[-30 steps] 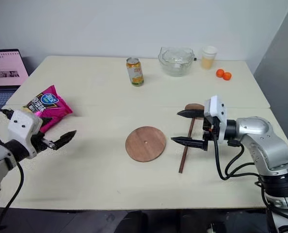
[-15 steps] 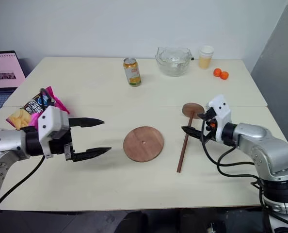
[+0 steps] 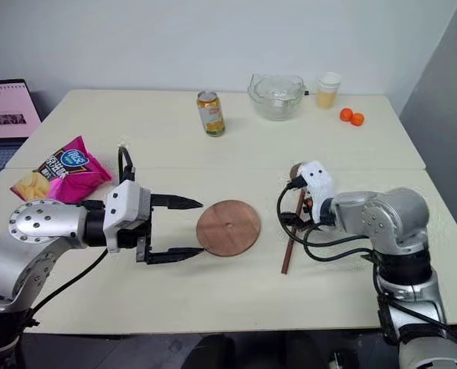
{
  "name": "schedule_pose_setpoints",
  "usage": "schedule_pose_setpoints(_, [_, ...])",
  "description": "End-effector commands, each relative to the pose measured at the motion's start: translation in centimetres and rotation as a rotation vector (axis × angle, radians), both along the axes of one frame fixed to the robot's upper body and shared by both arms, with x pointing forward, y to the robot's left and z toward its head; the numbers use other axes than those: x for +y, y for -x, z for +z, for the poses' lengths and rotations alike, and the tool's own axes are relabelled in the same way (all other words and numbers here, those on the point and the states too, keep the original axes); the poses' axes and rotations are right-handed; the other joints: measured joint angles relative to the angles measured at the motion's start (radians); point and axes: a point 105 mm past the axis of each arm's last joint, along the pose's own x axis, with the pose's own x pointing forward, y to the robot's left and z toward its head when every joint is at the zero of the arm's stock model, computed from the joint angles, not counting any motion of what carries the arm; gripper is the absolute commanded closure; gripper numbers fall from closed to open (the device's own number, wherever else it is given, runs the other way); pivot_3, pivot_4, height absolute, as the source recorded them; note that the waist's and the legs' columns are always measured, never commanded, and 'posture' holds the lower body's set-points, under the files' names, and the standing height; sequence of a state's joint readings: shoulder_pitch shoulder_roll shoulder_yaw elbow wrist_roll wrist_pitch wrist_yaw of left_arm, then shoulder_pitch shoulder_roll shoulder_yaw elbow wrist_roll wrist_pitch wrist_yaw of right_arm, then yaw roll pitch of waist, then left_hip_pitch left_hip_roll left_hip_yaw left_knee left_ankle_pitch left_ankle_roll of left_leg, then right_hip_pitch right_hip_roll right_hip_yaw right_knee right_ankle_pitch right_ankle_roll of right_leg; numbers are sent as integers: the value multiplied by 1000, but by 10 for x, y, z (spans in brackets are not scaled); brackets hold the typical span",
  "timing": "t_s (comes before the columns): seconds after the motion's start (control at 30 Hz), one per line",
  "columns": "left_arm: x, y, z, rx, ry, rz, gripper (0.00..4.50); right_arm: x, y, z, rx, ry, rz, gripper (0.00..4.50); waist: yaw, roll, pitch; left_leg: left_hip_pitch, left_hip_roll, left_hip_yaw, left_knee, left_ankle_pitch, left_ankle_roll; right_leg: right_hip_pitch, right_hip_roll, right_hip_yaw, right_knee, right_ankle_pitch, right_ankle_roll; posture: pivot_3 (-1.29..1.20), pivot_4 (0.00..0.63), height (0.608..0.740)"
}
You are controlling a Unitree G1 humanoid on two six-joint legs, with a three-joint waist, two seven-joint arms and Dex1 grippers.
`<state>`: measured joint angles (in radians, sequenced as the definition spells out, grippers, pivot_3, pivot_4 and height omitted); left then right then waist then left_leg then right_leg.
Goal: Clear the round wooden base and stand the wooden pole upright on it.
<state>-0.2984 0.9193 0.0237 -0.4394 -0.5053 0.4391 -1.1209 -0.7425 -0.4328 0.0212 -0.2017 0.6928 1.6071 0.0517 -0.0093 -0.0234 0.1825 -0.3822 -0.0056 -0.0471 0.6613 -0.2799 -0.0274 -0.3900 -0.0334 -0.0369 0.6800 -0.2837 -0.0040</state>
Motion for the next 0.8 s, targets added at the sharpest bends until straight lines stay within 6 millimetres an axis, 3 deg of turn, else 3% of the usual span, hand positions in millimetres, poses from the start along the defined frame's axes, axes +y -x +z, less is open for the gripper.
schedule_pose_setpoints(0.03, [-9, 4, 1, -49, -16, -43, 12, 0, -11, 4, 18, -10, -72, 0, -1, 0, 0, 0, 0, 0, 0, 0, 0, 0, 0, 0, 0, 0, 0, 0, 150, 740])
schedule_pose_setpoints(0.27, [-13, 4, 1, -59, -9, -48, 12, 7, -23, -2, 84, -34, -206, 0, -6, 0, 0, 0, 0, 0, 0, 0, 0, 0, 0, 0, 0, 0, 0, 0, 150, 740])
schedule_pose_setpoints(0.63, [-11, 3, 0, -55, -12, -45, 0, 11, -25, -5, 135, -95, -356, 2620, -15, 0, 0, -1, 0, 0, 0, 0, 0, -1, 1, 0, 0, 0, 0, 0, 150, 740])
schedule_pose_setpoints(0.8, [-9, 3, 1, -50, -16, -42, 0, 14, -28, 5, 136, -180, -413, 3842, -18, 0, 0, -1, 1, 0, -1, 0, 0, -1, 1, 0, 0, 0, 0, 0, 150, 740])
